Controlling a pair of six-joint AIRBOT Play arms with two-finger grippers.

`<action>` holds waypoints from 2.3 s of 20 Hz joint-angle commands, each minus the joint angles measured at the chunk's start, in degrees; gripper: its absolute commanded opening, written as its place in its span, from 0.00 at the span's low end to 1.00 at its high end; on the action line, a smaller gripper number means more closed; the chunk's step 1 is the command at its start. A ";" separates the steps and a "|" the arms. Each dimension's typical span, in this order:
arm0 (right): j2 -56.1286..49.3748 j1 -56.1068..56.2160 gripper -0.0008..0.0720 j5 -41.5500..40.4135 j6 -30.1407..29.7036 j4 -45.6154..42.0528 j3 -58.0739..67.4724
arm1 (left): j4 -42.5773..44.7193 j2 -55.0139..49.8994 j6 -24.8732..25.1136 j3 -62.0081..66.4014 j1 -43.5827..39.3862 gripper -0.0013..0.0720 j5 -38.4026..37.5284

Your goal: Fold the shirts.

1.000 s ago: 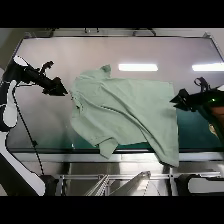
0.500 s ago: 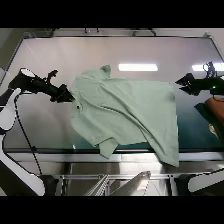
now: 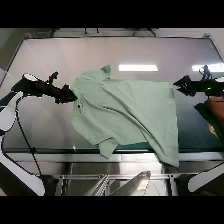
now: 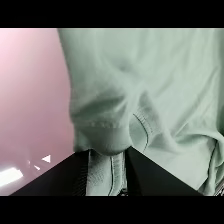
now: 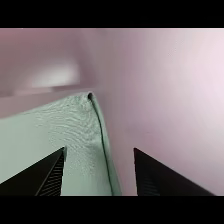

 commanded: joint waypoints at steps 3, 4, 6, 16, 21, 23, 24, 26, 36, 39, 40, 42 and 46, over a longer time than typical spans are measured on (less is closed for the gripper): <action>-3.69 0.17 0.59 4.37 0.07 0.59 3.19 | 0.61 -0.04 -0.44 -0.15 2.99 0.39 2.27; -4.63 0.57 0.59 5.60 0.11 0.59 4.26 | 0.00 -0.04 -0.46 -0.15 3.50 0.39 2.54; -5.53 0.96 0.59 8.15 1.64 -1.20 6.29 | -2.43 -0.04 -0.39 -0.15 3.85 0.39 3.80; -6.51 1.36 0.59 14.49 1.81 -1.16 8.41 | -5.49 0.07 -0.11 8.22 4.81 0.39 -6.45; -6.51 1.38 0.59 14.21 1.79 -1.16 8.41 | 3.85 -0.11 -3.23 19.10 5.86 0.43 -6.95; -6.54 1.44 0.59 14.60 1.81 -1.16 8.41 | 2.56 -1.79 -3.23 22.91 4.90 0.42 -0.33; -6.51 1.57 0.59 15.02 1.81 -1.16 8.41 | 2.16 -3.41 -3.26 25.16 4.28 0.64 1.57; -6.51 1.79 0.59 15.80 1.81 -1.16 8.41 | 2.25 -7.54 -3.54 29.66 2.23 0.95 2.21; -6.51 2.49 0.39 20.04 1.79 -1.14 8.41 | 2.34 -12.07 -3.63 26.93 -3.43 0.46 4.44; -6.51 2.49 0.31 20.26 1.79 -0.83 8.41 | 2.25 -12.00 -3.63 27.04 -3.41 0.04 4.42; -6.51 2.49 0.11 20.50 1.75 -0.28 8.41 | 2.23 -12.00 -3.65 27.06 -3.41 0.04 4.39; -6.49 2.49 0.04 20.65 0.85 1.62 8.41 | 2.19 -11.74 -3.67 27.06 -3.41 0.04 4.33; -3.93 1.99 0.04 20.70 -0.74 4.02 8.66 | 2.32 -7.39 -3.61 27.06 -2.14 0.04 4.20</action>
